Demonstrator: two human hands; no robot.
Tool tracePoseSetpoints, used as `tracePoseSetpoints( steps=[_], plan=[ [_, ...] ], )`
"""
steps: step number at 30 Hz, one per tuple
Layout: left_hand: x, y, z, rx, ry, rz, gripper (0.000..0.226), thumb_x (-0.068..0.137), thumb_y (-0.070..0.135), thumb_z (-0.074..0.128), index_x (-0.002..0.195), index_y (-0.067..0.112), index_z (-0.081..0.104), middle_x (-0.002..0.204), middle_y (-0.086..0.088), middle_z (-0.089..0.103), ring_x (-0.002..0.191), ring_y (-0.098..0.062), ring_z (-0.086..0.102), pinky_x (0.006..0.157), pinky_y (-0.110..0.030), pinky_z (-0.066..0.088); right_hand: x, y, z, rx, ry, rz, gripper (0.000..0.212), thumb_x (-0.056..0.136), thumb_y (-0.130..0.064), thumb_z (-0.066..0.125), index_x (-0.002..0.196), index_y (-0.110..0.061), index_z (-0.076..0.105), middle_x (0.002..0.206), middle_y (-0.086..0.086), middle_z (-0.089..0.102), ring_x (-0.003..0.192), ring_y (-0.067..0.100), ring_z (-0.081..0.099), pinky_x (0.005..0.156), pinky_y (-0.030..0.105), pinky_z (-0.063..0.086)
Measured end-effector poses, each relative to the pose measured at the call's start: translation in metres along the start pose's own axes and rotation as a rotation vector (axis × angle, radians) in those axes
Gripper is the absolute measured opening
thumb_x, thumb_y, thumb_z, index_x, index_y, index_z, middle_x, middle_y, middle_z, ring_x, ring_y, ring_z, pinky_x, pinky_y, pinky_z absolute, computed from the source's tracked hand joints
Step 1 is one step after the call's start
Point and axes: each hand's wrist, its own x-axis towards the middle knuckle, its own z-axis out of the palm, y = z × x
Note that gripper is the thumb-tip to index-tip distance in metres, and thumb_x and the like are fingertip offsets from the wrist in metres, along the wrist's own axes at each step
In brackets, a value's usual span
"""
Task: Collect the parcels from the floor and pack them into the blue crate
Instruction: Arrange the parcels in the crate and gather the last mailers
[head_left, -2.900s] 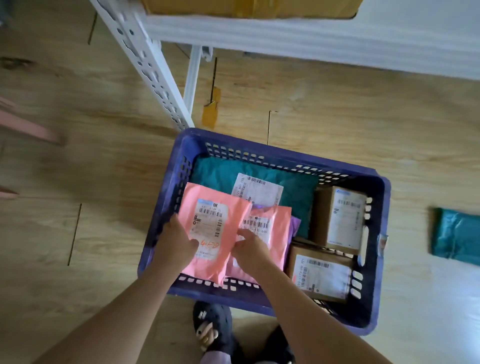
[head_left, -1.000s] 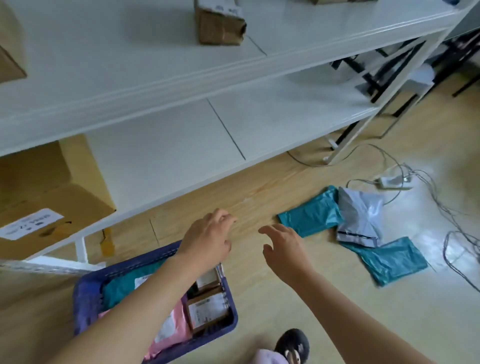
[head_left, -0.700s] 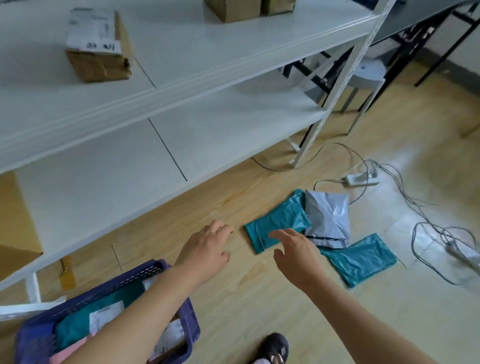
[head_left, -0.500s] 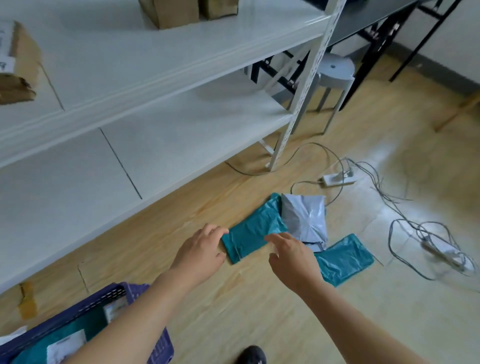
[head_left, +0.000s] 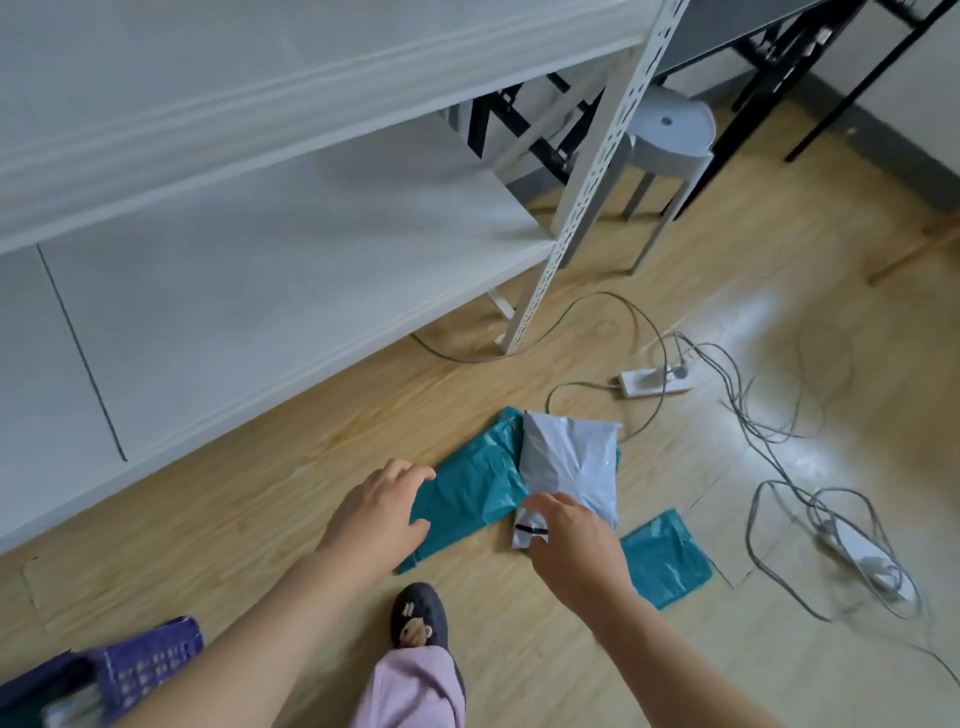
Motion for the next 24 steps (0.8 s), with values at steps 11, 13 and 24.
tracePoseSetpoints(
  steps=[11, 13, 24],
  plan=[
    [0.157, -0.037, 0.045, -0.041, -0.029, -0.113, 0.046, 0.093, 0.026, 0.052, 0.136, 0.027, 0.036, 0.139, 0.009, 0.035, 0.123, -0.013, 0.044, 0.093, -0.028, 0.044, 0.178, 0.038, 0.054, -0.104, -0.175, -0.004, 0.058, 0.084, -0.005, 0.042, 0.138, -0.028, 0.041, 0.14, -0.005, 0.045, 0.117, 0.022, 0.055, 0.086, 0.032, 0.048],
    [0.178, -0.05, 0.065, -0.049, -0.03, -0.138, 0.046, 0.093, 0.026, 0.052, 0.136, 0.027, 0.037, 0.139, 0.008, 0.035, 0.122, -0.014, 0.045, 0.093, -0.029, 0.043, 0.207, 0.044, 0.076, -0.149, -0.217, -0.035, 0.056, 0.086, -0.005, 0.044, 0.138, -0.025, 0.04, 0.139, -0.003, 0.044, 0.116, 0.024, 0.055, 0.085, 0.033, 0.048],
    [0.303, -0.136, 0.201, -0.087, -0.031, -0.256, 0.05, 0.091, 0.02, 0.054, 0.137, 0.024, 0.037, 0.14, 0.003, 0.036, 0.121, -0.017, 0.045, 0.091, -0.029, 0.04, 0.358, 0.069, 0.235, -0.4, -0.345, -0.166, 0.076, 0.083, -0.003, 0.053, 0.147, -0.024, 0.018, 0.157, 0.006, 0.01, 0.107, 0.034, 0.06, 0.077, 0.035, 0.048]
  ],
)
